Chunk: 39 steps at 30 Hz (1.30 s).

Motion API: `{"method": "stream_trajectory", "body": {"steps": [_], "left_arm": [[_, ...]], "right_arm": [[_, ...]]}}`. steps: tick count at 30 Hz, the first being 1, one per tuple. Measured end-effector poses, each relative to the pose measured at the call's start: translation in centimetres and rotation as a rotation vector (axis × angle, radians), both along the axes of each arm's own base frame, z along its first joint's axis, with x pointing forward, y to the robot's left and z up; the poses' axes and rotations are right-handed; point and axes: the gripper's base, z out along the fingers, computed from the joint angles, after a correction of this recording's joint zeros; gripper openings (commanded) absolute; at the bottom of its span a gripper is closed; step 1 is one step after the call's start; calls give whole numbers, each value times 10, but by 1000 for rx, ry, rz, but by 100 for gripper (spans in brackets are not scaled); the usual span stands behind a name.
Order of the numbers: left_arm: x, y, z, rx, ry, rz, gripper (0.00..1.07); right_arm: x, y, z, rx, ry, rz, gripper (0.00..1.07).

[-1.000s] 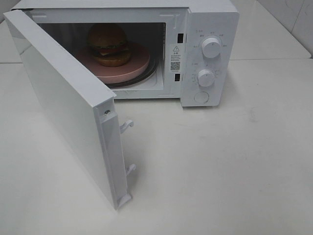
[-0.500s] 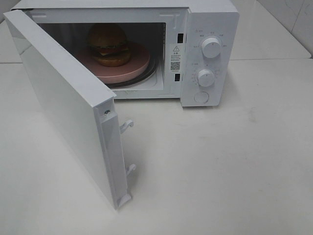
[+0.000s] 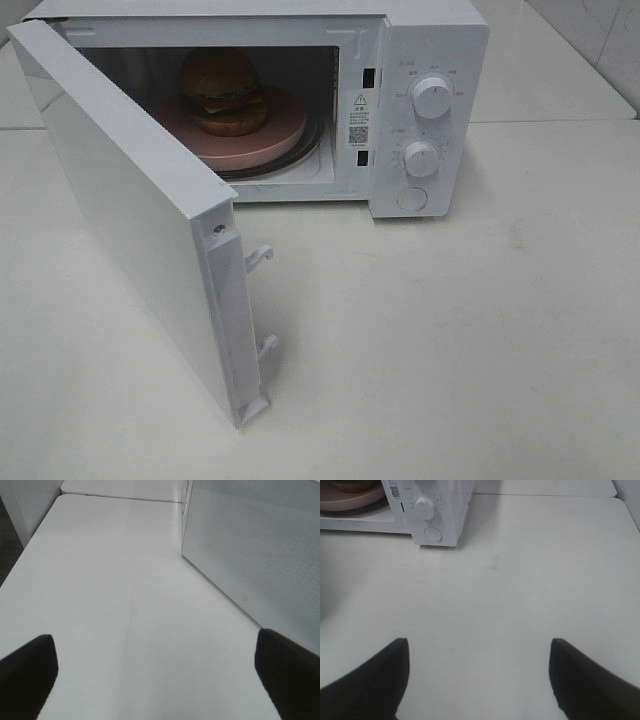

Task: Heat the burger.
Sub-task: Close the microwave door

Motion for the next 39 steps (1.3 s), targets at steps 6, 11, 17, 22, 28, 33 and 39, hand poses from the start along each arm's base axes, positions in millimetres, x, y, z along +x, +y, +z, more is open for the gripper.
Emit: {"method": "stream_trajectory", "body": {"steps": [6, 11, 17, 22, 28, 33, 39], "left_arm": [[0, 0, 0, -1, 0, 0, 100], [0, 0, 0, -5, 0, 1, 100], [4, -1, 8, -22, -12, -2, 96], [29, 0, 18, -41, 1, -2, 80], [42, 1, 18, -45, -39, 4, 53], [65, 4, 1, -51, -70, 19, 0], [86, 6, -15, -56, -44, 32, 0]], "right_arm": [[0, 0, 0, 0, 0, 0, 75], [0, 0, 0, 0, 0, 0, 75], [0, 0, 0, 1, 0, 0, 75], [0, 0, 0, 1, 0, 0, 75], [0, 0, 0, 1, 0, 0, 75], [0, 0, 0, 1, 0, 0, 75], [0, 0, 0, 1, 0, 0, 75]]}}
